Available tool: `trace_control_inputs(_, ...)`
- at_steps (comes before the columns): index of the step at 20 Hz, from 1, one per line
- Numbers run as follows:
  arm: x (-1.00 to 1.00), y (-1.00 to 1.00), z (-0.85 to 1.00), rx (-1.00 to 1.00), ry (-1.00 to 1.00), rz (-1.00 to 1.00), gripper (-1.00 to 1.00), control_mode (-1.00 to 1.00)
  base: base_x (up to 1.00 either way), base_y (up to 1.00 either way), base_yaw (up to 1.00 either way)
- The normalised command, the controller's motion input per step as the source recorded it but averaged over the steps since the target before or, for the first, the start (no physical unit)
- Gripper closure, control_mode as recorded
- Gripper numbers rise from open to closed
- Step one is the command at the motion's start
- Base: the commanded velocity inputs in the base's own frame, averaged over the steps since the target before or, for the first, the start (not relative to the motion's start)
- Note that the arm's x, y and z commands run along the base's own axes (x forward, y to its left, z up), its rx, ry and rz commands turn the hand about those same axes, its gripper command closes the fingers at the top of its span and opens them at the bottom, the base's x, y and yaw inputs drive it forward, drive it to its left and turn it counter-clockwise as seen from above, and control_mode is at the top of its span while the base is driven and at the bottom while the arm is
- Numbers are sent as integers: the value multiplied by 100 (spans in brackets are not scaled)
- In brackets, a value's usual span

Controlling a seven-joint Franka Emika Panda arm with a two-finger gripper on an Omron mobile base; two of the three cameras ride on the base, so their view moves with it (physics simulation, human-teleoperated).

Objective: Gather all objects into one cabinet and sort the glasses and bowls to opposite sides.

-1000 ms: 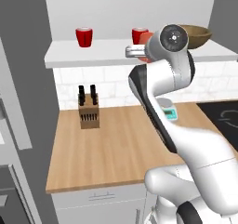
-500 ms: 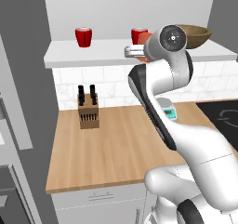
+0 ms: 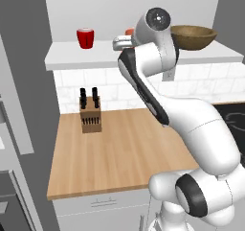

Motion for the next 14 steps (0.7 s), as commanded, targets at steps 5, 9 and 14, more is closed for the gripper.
trace_control_inputs(5, 0, 0, 0, 0, 0, 1, 100, -100, 0, 0, 0)
trace_control_inputs(9, 8, 0, -13, 0, 0, 0, 100, -100, 0, 0, 0)
trace_control_inputs(14, 31, 13, -22, 0, 0, 0, 100, -100, 0, 0, 0)
